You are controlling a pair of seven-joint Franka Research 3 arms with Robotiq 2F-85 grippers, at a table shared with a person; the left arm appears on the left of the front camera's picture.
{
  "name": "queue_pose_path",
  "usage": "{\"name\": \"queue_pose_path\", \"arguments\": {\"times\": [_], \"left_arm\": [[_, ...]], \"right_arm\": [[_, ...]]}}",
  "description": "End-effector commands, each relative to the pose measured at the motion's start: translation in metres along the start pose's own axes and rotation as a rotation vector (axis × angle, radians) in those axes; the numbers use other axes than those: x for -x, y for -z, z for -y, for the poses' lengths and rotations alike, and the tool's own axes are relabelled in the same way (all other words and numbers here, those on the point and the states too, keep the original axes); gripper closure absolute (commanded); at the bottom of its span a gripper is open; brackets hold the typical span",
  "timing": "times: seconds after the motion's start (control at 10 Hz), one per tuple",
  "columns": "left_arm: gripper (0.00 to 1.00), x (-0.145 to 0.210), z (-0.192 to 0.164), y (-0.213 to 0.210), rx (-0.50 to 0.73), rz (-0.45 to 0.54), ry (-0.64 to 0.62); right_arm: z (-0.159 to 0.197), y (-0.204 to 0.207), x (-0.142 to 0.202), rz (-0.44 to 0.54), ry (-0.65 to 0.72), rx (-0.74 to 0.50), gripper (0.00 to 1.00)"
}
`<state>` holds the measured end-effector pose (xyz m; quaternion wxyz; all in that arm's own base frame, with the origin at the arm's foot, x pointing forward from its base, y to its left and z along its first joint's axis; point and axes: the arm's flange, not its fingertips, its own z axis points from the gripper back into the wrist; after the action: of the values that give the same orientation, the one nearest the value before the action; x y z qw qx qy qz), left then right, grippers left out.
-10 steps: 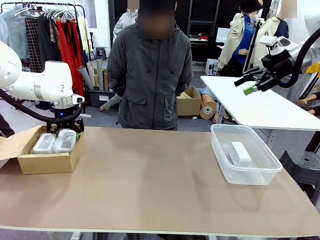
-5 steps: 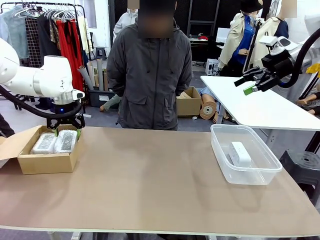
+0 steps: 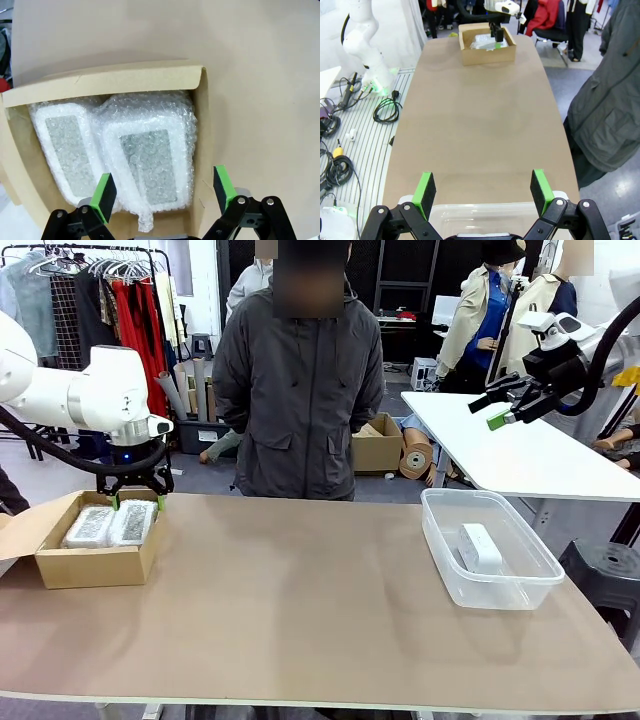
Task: Separate and place wrapped and unwrapped clocks.
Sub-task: If the picked Digital clock is wrapped, place it in the Package Box ; if not, place it in the Organizing box.
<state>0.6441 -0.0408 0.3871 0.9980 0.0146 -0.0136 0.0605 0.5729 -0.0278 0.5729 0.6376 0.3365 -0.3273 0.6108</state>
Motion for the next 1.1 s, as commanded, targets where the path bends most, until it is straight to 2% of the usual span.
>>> {"name": "queue_pose_path", "arguments": {"times": [0.0, 1.0], "left_arm": [[0.0, -0.0021, -0.0013, 0.002, 0.001, -0.001, -0.003], [0.0, -0.0007, 0.0002, 0.003, -0.001, -0.004, 0.0]], "right_arm": [[-0.0004, -0.0014, -0.002, 0.002, -0.005, -0.004, 0.0], [-0.0004, -0.0014, -0.002, 0.002, -0.005, -0.004, 0.0]]}}
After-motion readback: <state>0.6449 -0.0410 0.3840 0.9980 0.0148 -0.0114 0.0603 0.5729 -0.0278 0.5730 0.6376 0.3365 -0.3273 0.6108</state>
